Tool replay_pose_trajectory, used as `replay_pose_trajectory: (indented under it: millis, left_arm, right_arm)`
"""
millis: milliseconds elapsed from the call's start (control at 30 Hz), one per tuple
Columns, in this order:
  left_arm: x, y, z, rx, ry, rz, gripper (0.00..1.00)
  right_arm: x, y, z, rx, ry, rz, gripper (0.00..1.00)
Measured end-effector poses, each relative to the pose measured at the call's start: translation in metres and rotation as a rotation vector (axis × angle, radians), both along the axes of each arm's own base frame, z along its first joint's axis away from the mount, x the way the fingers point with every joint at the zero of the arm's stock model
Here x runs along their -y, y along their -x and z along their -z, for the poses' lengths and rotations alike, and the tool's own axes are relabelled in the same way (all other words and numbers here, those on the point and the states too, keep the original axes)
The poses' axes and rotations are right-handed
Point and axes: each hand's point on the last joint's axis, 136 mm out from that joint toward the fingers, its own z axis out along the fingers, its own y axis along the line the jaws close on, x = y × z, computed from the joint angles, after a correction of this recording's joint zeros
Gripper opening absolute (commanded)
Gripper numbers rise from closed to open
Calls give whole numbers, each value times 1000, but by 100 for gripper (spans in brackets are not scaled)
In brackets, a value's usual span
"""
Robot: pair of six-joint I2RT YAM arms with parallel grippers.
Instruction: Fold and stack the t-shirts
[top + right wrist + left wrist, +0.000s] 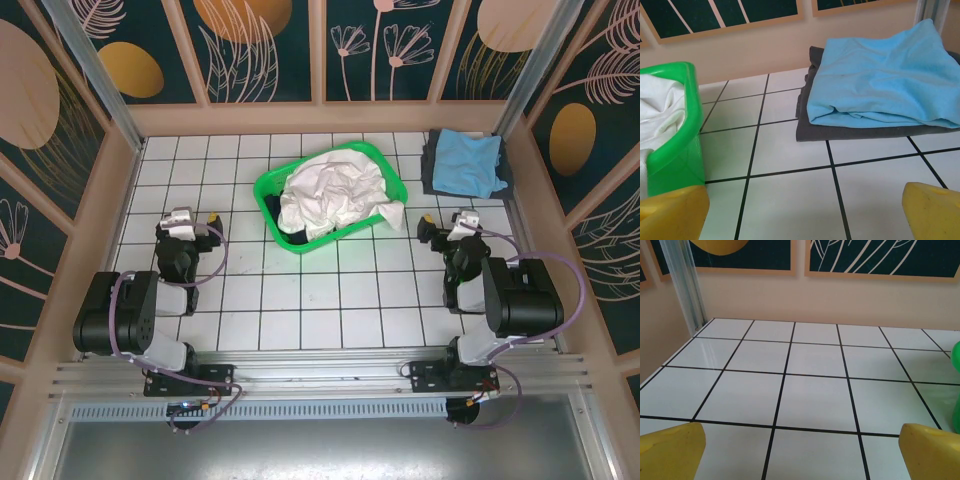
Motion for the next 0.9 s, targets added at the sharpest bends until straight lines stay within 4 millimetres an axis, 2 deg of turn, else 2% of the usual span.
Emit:
replay_pose_trajectory:
  millis: [900]
  left_arm:
    - [0,0,0,0,0,0,99]
  right_arm:
    - [0,0,-2,11,0,1,99]
